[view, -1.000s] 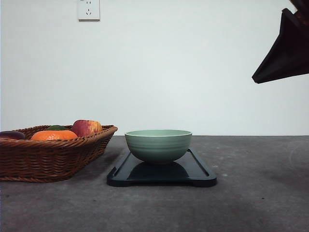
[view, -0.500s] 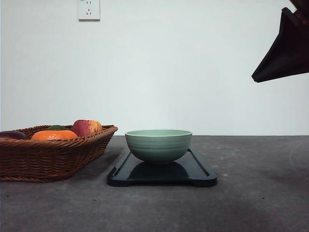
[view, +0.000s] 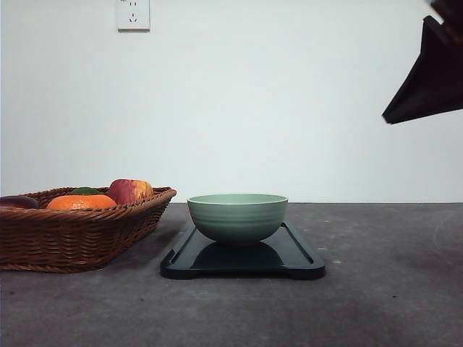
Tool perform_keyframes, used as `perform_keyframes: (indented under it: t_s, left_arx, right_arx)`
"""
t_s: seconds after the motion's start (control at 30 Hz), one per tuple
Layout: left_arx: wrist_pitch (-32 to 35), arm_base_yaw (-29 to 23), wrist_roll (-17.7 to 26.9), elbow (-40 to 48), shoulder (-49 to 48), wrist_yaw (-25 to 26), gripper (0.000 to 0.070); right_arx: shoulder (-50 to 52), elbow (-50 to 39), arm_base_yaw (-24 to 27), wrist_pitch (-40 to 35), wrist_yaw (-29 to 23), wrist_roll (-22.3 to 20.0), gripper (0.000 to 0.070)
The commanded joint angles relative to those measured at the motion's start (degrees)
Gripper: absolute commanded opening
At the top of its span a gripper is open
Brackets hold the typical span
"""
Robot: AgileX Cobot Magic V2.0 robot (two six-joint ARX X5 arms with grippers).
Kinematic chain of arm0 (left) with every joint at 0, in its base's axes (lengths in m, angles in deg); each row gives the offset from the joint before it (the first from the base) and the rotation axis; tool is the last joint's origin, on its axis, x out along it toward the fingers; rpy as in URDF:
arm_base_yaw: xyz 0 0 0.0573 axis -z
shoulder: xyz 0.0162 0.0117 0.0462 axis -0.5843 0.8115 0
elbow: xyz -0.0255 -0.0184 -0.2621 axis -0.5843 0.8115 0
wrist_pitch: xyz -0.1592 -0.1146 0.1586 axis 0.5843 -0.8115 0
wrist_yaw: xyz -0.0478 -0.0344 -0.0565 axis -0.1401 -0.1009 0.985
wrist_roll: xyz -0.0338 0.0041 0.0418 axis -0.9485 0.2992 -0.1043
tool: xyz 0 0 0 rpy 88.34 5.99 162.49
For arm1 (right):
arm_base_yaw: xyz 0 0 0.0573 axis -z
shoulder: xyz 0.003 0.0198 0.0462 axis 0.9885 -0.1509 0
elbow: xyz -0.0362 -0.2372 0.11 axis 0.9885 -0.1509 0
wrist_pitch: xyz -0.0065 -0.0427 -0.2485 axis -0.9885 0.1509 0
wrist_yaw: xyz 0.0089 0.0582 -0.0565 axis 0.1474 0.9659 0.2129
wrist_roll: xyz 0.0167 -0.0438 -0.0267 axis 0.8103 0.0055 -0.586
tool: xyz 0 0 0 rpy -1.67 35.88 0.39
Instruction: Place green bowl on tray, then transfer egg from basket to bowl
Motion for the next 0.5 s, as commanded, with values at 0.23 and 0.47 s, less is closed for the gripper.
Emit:
perform_keyframes:
  t_s: [0.23,0.47]
  left_arx:
    - [-0.4,-0.2,0.3,1.1,0.0,0.0,0.0]
    - [-0.4,-0.2,0.3,1.1,0.0,0.0,0.0]
  right_arx:
    - [18.2,-12.2,8.8,-6.6,-7.4,-3.1,0.0012]
    - [35.5,-23.5,16.0,-7.3,-7.5,-2.0,0.0012]
